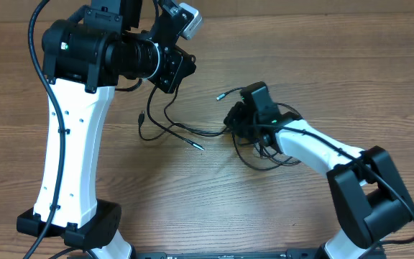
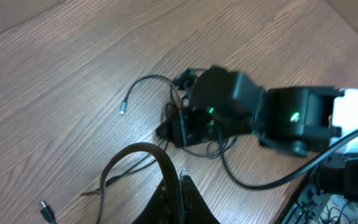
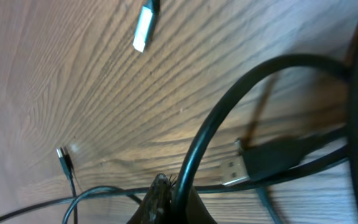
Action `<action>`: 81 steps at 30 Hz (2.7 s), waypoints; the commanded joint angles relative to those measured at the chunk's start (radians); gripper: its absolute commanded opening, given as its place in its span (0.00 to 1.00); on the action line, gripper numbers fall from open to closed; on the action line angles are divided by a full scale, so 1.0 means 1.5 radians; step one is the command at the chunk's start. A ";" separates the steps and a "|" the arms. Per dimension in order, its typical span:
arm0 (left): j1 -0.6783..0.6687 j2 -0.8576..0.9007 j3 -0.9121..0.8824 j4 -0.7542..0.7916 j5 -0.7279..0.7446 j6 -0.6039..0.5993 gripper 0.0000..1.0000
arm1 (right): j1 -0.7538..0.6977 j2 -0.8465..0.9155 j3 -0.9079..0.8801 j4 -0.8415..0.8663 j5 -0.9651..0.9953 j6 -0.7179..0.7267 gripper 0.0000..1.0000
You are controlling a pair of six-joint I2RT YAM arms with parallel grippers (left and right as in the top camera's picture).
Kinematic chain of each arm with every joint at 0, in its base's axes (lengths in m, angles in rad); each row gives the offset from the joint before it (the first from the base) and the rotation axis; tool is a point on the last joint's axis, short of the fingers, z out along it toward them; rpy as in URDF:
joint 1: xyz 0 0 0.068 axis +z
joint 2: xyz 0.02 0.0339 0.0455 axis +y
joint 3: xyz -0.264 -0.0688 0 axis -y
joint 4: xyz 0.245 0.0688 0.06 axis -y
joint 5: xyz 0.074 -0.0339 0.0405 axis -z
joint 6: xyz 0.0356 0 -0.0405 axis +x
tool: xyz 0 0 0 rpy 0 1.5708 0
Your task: Untangle cables
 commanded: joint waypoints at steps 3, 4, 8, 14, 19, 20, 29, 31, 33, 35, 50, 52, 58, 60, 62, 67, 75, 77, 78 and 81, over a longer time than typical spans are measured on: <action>0.020 -0.018 0.009 0.028 -0.151 -0.069 0.04 | -0.131 -0.175 0.031 -0.125 0.022 -0.161 0.04; 0.032 -0.018 0.009 0.038 -0.212 -0.105 0.05 | -0.161 -0.205 0.031 -0.155 0.044 -0.173 0.04; 0.121 -0.018 0.009 0.088 -0.481 -0.302 0.04 | -0.367 -0.345 0.031 -0.291 0.122 -0.281 0.04; 0.288 -0.018 0.009 0.128 -0.529 -0.403 0.04 | -0.604 -0.361 0.023 -0.347 0.096 -0.311 0.04; 0.376 -0.018 0.009 0.124 -0.424 -0.404 0.04 | -0.648 -0.329 0.013 -0.365 0.019 -0.347 0.04; 0.376 -0.018 0.009 0.126 -0.419 -0.405 0.04 | -0.645 -0.325 0.013 -0.367 0.021 -0.350 0.04; 0.370 -0.019 0.009 0.139 -0.391 -0.423 0.04 | -0.631 -0.228 0.013 -0.388 -0.016 -0.291 0.04; 0.361 -0.024 0.009 0.140 -0.375 -0.404 0.04 | -0.608 -0.194 0.013 -0.377 -0.053 -0.261 0.04; 0.352 -0.032 0.009 0.138 -0.370 -0.395 0.04 | -0.575 -0.167 0.013 -0.364 -0.059 -0.236 0.04; 0.336 -0.040 0.009 0.132 -0.351 -0.369 0.04 | -0.536 -0.148 0.013 -0.348 -0.058 -0.223 0.04; 0.262 -0.009 0.009 0.047 -0.189 -0.362 0.04 | -0.316 -0.139 0.013 -0.270 -0.056 -0.219 0.04; 0.255 0.002 0.009 0.026 -0.189 -0.362 0.04 | -0.311 -0.139 0.013 -0.271 -0.056 -0.223 0.04; 0.216 0.067 0.009 -0.049 -0.164 -0.368 0.71 | -0.309 -0.139 0.013 -0.283 -0.056 -0.278 0.04; 0.196 0.089 0.009 -0.059 -0.165 -0.378 1.00 | -0.310 -0.139 0.013 -0.283 -0.053 -0.280 0.04; 0.171 0.112 0.009 -0.067 -0.165 -0.389 1.00 | -0.311 -0.139 0.013 -0.283 -0.053 -0.280 0.04; 0.089 0.186 0.009 -0.061 -0.167 -0.439 0.95 | -0.310 -0.139 0.013 -0.283 -0.054 -0.283 0.04; -0.014 0.321 0.009 -0.055 -0.117 -0.634 0.75 | -0.310 -0.139 0.013 -0.285 -0.069 -0.311 0.04; -0.037 0.360 0.009 -0.033 -0.072 -0.662 0.61 | -0.310 -0.139 0.013 -0.286 -0.069 -0.310 0.04; -0.047 0.377 0.009 -0.019 -0.051 -0.671 0.61 | -0.310 -0.139 0.013 -0.286 -0.069 -0.311 0.04; -0.072 0.434 0.009 0.002 -0.041 -0.752 0.64 | -0.311 -0.139 0.013 -0.293 -0.068 -0.311 0.04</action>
